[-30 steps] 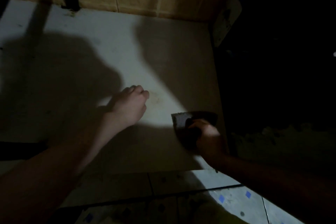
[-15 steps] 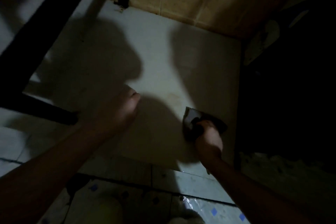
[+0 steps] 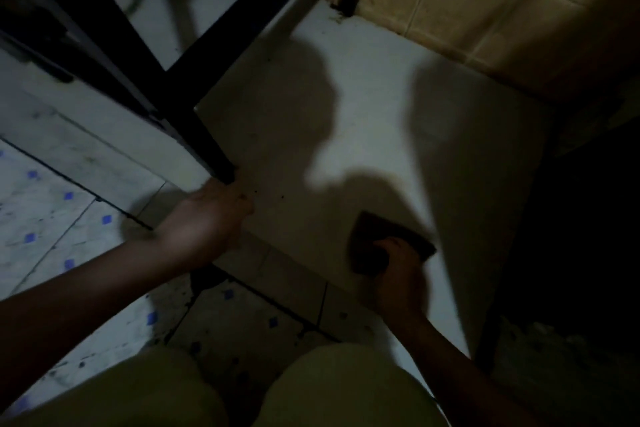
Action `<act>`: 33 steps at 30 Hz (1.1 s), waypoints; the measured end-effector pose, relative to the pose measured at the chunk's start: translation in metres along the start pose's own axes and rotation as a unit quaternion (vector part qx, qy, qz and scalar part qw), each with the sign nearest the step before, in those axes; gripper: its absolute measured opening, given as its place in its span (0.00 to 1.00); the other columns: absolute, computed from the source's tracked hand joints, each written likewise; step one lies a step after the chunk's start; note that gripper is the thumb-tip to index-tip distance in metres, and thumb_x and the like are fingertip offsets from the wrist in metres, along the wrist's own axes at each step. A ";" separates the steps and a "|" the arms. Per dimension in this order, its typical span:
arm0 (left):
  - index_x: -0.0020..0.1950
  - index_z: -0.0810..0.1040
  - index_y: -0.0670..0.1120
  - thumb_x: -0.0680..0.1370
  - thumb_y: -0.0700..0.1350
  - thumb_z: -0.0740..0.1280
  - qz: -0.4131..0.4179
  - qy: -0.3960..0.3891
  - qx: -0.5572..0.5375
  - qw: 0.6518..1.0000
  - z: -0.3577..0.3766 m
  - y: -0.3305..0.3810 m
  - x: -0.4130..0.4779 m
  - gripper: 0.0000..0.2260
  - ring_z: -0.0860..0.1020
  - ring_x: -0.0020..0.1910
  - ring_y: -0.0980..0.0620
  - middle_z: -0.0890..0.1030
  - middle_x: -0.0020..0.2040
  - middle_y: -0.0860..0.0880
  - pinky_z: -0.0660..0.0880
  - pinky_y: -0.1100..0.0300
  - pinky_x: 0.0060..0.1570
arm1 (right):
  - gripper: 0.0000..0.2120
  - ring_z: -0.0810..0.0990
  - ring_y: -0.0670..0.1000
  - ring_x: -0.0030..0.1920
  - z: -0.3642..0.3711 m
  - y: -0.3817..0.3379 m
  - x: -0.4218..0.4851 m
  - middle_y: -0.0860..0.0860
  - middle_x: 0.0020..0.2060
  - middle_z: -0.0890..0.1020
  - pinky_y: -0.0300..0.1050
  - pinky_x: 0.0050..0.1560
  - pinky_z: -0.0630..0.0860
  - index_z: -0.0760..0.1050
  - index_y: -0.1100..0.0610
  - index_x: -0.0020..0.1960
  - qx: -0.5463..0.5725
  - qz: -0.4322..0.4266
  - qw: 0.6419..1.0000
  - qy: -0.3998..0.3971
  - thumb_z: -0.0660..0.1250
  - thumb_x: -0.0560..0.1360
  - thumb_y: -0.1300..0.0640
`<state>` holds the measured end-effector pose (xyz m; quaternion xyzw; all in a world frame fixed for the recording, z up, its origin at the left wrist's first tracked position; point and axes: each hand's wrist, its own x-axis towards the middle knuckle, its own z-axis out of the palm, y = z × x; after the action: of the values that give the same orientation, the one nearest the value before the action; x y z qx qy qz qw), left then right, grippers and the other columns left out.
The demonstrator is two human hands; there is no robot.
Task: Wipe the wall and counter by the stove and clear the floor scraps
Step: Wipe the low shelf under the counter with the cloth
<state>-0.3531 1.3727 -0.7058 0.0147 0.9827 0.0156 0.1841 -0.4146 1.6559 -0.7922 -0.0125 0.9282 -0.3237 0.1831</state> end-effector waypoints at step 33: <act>0.64 0.72 0.48 0.79 0.44 0.60 -0.499 0.115 -0.177 0.841 -0.016 -0.151 -0.266 0.14 0.74 0.59 0.43 0.73 0.62 0.45 0.71 0.54 0.49 | 0.13 0.78 0.41 0.52 0.069 -0.356 -0.108 0.61 0.58 0.75 0.16 0.48 0.62 0.73 0.75 0.58 -0.070 -0.425 0.823 -0.370 0.58 0.75 0.75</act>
<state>-0.1145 1.2121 -0.6004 -0.5124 0.8516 0.0970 0.0526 -0.3238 1.3488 -0.5911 -0.5373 0.7138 -0.2750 0.3552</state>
